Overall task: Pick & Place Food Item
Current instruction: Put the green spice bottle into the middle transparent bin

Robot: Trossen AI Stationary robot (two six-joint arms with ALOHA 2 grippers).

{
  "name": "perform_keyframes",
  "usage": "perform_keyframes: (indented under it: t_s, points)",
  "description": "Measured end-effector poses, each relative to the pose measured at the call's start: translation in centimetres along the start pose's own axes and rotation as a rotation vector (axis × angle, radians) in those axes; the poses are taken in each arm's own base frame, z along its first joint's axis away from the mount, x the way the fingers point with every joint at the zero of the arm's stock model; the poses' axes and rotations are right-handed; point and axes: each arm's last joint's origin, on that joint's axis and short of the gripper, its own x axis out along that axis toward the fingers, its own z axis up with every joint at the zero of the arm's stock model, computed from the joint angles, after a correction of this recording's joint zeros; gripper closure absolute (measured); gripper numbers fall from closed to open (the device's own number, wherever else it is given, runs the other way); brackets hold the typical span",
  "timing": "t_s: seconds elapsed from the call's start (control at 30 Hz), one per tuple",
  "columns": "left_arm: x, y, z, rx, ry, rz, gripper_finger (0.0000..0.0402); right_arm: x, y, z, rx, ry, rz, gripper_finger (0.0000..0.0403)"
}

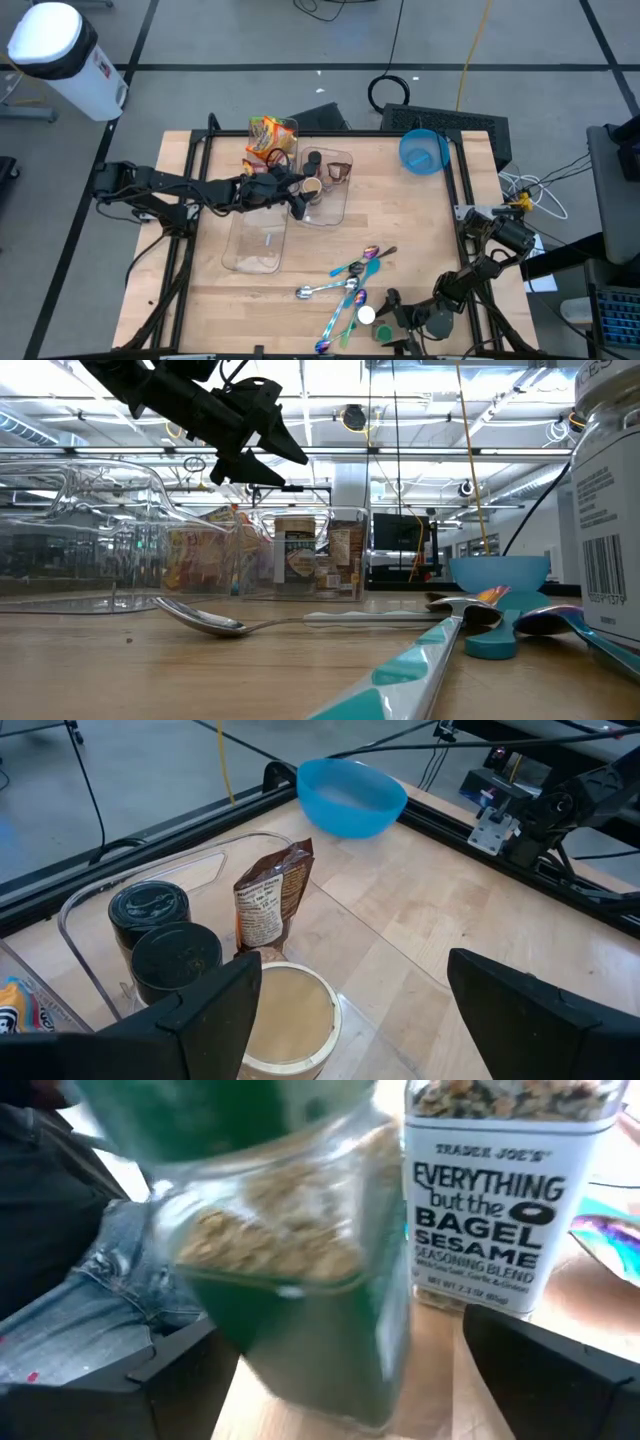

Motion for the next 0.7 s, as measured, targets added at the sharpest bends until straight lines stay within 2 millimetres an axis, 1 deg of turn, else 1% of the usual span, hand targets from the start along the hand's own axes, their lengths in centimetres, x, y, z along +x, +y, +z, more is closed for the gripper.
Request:
perform_keyframes:
  t_s: [0.07,0.13,0.33,0.37,0.43,0.5,0.6,0.7]
  points:
    - [0.0,0.0,0.0,0.000,0.000,0.000,0.0073,0.0,0.0,0.0,0.001,0.000,0.000,0.0060]
    - [0.0,0.0,0.0,0.000,0.000,0.000,0.0073,0.0,0.0,0.0,-0.003,0.000,0.000,0.0089]
    - [0.0,0.0,0.0,0.000,0.000,0.000,0.0072,-0.1,0.1,0.1,-0.005,0.000,0.004,0.0201]
    - [0.0,0.0,0.0,0.000,0.000,0.000,0.0071,-0.2,0.2,0.1,-0.008,0.005,0.007,0.0211]
    - [0.0,0.0,0.0,0.000,0.000,0.000,0.0072,-0.6,0.4,0.6,-0.015,0.021,0.016,0.0211]
    - [0.0,0.0,0.0,0.000,-0.001,0.000,0.0074,-1.5,0.8,1.8,-0.018,0.046,0.044,0.0211]
    - [0.0,0.0,0.0,-0.001,-0.001,0.000,0.0080,-3.5,1.3,4.4,0.026,0.062,0.045,0.0211]
    - [0.0,0.0,0.0,-0.002,-0.003,-0.004,0.0084,-6.1,0.9,6.7,0.053,0.071,-0.026,0.0211]
